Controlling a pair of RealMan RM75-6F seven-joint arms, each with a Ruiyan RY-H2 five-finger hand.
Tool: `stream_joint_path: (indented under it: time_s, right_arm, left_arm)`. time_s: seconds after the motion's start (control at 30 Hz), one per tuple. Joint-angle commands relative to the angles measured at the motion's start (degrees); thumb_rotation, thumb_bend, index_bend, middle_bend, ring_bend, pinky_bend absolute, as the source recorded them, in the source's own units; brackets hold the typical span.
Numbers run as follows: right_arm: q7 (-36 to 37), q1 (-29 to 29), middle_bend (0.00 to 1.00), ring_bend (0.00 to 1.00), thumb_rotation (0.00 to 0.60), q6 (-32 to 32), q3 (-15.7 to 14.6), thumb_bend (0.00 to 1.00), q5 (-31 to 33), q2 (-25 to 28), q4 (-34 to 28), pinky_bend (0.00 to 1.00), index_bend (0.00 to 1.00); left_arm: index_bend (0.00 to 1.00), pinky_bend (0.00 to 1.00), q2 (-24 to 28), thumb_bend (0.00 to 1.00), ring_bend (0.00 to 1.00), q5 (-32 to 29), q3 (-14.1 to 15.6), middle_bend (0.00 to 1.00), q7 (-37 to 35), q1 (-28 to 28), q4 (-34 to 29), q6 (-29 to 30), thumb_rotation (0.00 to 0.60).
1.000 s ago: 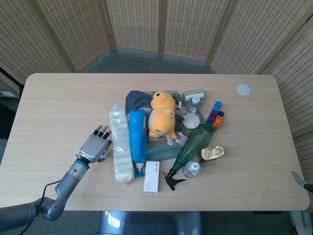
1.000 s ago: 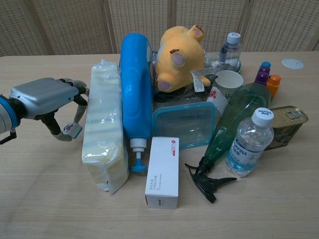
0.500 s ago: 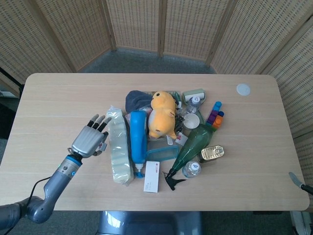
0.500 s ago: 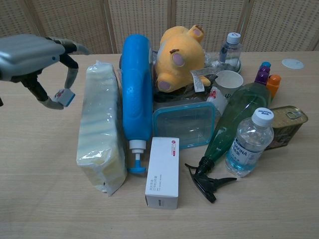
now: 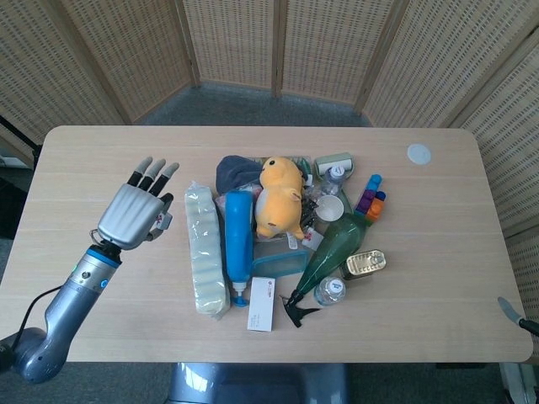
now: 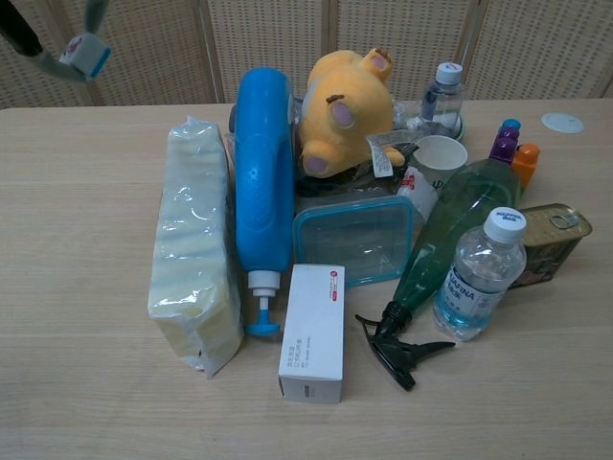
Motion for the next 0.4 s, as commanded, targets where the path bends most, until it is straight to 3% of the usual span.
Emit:
stream_joint_path:
  time_s: [0.03,0.4]
  right_arm:
    - [-0.04,-0.03,0.00,0.00,0.505,0.08,-0.04,0.00,-0.10,0.01,-0.05,0.00,0.00]
    - [-0.78,-0.01,0.00,0.00,0.509,0.16,-0.23,0.00,-0.38,-0.18,-0.26,0.00,0.00]
  left_arm:
    - [0.61,0.00,2.61,0.00,0.00,-0.91,-1.36,0.00,0.92,-0.53,-2.28,0.76,0.600]
    - [0.61,0.00,7.59,0.00,0.00,-2.69,-3.60,0.00,0.98,-1.54,-5.56,2.05,0.600]
